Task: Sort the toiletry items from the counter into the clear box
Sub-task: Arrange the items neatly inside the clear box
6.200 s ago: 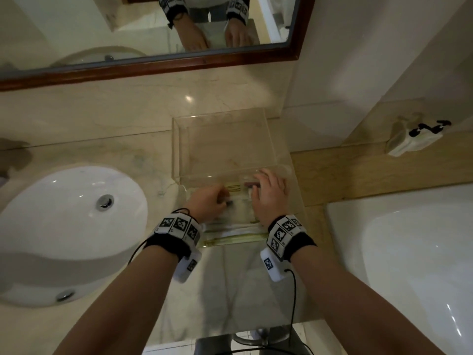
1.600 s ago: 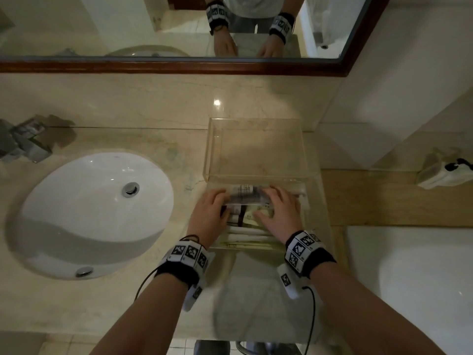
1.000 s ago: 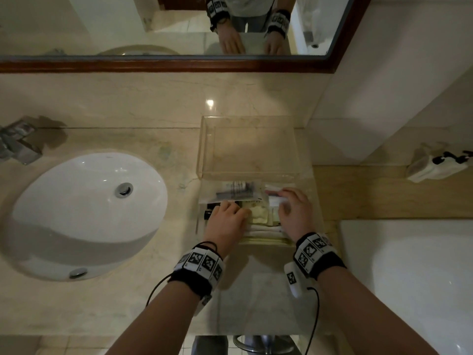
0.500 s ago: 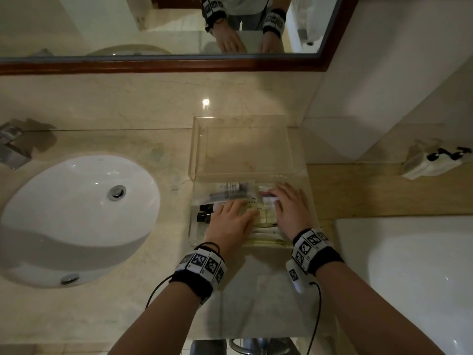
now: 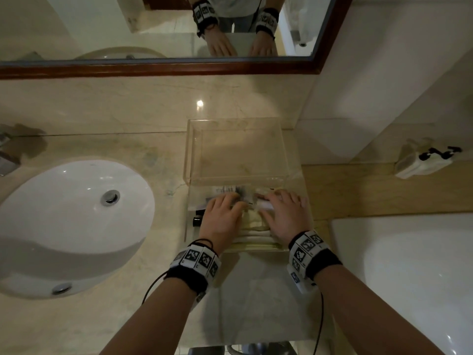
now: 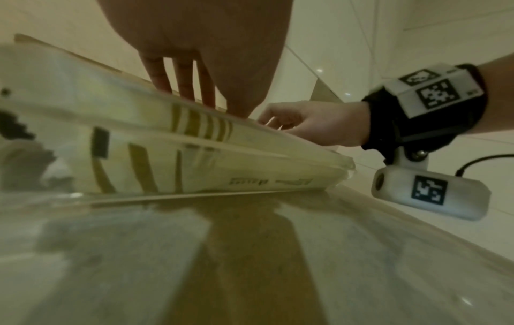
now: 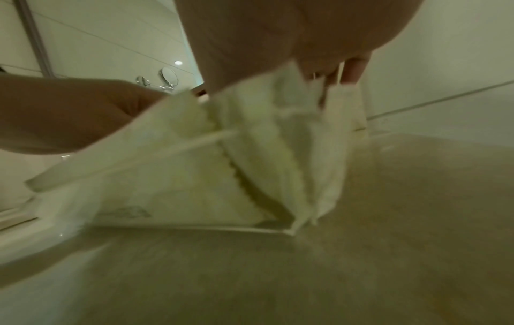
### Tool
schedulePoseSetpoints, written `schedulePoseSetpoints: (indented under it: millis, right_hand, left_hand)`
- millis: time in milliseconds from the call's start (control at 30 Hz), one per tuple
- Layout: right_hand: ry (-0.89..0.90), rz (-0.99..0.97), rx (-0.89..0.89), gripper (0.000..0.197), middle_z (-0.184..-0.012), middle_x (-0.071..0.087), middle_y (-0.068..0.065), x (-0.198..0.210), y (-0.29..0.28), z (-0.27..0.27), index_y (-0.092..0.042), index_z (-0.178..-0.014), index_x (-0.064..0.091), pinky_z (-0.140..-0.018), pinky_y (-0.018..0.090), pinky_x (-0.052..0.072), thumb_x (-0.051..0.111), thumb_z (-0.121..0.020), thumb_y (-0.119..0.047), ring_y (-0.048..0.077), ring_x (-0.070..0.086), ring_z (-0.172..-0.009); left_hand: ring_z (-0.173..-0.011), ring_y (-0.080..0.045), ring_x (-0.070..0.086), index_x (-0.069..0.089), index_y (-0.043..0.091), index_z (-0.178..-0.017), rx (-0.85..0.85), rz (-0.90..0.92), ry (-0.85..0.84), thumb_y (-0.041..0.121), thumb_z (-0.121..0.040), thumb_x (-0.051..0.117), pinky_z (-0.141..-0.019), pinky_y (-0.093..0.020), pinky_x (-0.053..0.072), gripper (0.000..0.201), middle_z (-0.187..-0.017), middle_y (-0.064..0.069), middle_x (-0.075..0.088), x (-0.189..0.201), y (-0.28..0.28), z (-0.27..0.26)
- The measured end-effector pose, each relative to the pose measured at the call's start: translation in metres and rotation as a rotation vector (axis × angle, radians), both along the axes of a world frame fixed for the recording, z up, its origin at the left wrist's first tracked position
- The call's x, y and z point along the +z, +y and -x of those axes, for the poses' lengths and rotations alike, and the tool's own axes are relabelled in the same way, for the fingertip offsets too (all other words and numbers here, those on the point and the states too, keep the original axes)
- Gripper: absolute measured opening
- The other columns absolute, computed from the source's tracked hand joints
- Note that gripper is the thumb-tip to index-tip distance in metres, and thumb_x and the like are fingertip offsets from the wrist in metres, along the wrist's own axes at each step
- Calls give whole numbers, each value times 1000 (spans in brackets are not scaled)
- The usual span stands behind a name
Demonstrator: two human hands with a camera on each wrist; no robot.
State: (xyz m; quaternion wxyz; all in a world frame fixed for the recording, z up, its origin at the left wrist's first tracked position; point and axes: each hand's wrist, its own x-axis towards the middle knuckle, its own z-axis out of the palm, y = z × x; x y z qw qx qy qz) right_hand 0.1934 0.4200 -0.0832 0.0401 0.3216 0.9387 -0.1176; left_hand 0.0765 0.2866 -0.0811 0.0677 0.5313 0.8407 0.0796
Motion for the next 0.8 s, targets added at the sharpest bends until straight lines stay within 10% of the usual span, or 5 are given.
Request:
schedulePoseSetpoints:
  millis: [467, 633, 800]
  right_hand:
    - [36, -19, -132, 35, -113, 56, 9, 7, -7, 6, -19, -112, 51, -89, 41, 39, 39, -93, -46, 29, 55, -102]
    - [102, 17, -51, 43, -131, 50, 9, -11, -12, -8, -23, -128, 49, -93, 44, 40, 36, -90, -37, 32, 47, -116]
    - [99, -40, -186, 41, -127, 52, 12, -12, -16, -3, -16, -127, 49, -92, 44, 39, 49, -90, -34, 33, 49, -111]
  left_hand:
    - [-97, -28, 66, 70, 19, -99, -39, -8, -41, 17, -67, 76, -83, -40, 53, 32, -105, -6, 68, -1, 12, -4]
    - [-137, -32, 31, 45, 23, -135, 98, 63, -116, 21, -90, 49, -113, -52, 24, 45, -146, -6, 38, 1, 14, -5]
    - [-144, -31, 13, 31, 27, -144, 126, 130, -149, 23, -96, 38, -117, -57, 9, 48, -155, -3, 22, -2, 15, -6]
